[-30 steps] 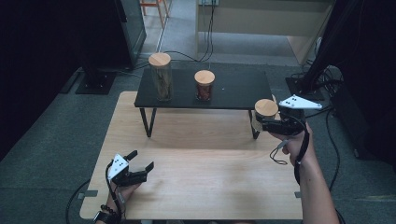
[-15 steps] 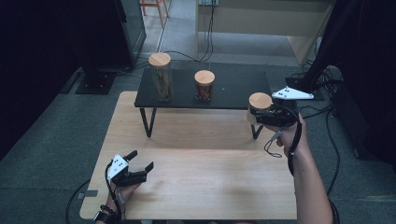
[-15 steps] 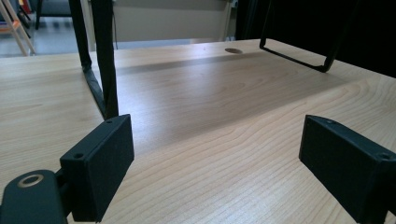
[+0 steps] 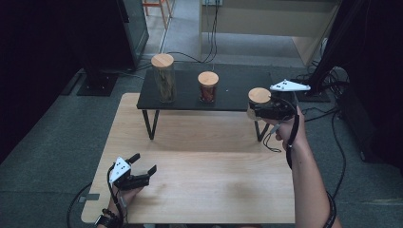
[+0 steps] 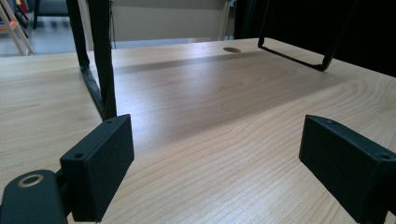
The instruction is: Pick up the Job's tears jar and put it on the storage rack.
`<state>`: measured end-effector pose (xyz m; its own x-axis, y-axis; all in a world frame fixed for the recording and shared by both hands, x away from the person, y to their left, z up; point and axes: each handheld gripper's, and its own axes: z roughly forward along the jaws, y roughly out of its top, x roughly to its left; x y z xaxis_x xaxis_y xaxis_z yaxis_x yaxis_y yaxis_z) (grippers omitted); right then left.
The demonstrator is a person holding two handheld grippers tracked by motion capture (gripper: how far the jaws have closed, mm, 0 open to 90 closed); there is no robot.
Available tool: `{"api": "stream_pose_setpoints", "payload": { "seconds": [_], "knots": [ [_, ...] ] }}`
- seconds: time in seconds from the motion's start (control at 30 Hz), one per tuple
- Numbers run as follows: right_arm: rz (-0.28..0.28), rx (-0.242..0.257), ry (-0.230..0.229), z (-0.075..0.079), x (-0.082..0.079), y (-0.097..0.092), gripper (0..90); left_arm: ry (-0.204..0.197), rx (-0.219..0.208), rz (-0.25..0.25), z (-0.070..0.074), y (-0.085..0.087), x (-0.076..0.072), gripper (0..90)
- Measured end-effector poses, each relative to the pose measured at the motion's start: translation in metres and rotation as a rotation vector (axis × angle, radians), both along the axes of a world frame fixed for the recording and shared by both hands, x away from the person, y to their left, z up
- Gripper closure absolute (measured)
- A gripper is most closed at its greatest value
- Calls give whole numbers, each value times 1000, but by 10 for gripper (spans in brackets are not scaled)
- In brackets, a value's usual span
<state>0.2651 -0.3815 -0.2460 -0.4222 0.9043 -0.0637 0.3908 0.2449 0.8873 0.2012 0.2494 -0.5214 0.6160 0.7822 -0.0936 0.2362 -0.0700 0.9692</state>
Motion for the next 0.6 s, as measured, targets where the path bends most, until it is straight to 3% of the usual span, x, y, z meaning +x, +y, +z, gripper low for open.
{"api": "stream_pose_setpoints", "payload": {
  "seconds": [0.6],
  "knots": [
    [-26,5,21,3,21,4,254,1,-4,-4,0,1,1,102]
  ]
}}
